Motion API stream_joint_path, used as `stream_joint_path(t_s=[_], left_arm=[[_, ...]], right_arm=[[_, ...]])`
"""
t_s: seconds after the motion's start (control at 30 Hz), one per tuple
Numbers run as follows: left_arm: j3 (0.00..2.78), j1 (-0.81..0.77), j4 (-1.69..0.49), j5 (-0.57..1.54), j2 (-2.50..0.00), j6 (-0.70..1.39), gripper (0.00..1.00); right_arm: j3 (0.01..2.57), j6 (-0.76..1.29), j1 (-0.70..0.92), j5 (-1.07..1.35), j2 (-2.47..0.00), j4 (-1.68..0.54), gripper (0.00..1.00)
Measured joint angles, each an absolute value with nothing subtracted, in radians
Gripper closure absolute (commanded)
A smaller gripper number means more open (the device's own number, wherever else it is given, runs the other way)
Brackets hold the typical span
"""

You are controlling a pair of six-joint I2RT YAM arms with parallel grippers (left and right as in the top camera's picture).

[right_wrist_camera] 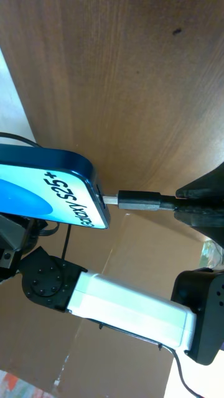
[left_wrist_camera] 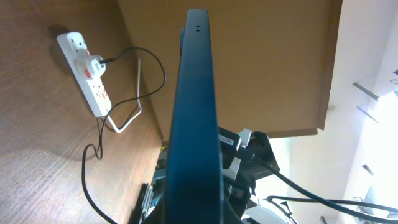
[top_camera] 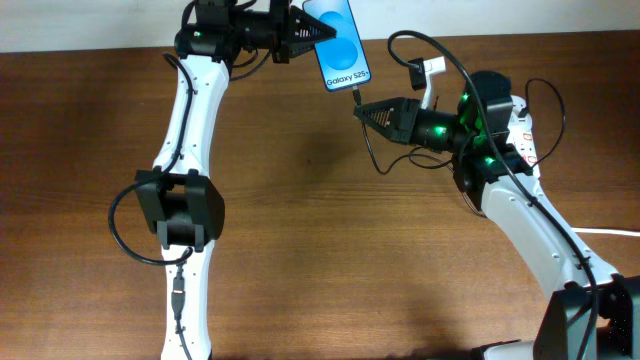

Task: Plug charger to phone and switch on socket
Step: 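Push the USB-C plug up into the phone's bottom port with right gripper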

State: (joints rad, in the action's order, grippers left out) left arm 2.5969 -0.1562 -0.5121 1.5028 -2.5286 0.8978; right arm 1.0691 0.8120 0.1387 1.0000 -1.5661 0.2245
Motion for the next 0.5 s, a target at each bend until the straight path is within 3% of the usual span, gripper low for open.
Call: stream_joint_path(t_s=[0.5], left_arm=[[2.597, -0.175, -0.512, 1.489, -2.529, 0.898, 1.00]], right_arm=[[1.069, 0.813, 0.139, 1.007, -1.567, 0.220, 0.96]])
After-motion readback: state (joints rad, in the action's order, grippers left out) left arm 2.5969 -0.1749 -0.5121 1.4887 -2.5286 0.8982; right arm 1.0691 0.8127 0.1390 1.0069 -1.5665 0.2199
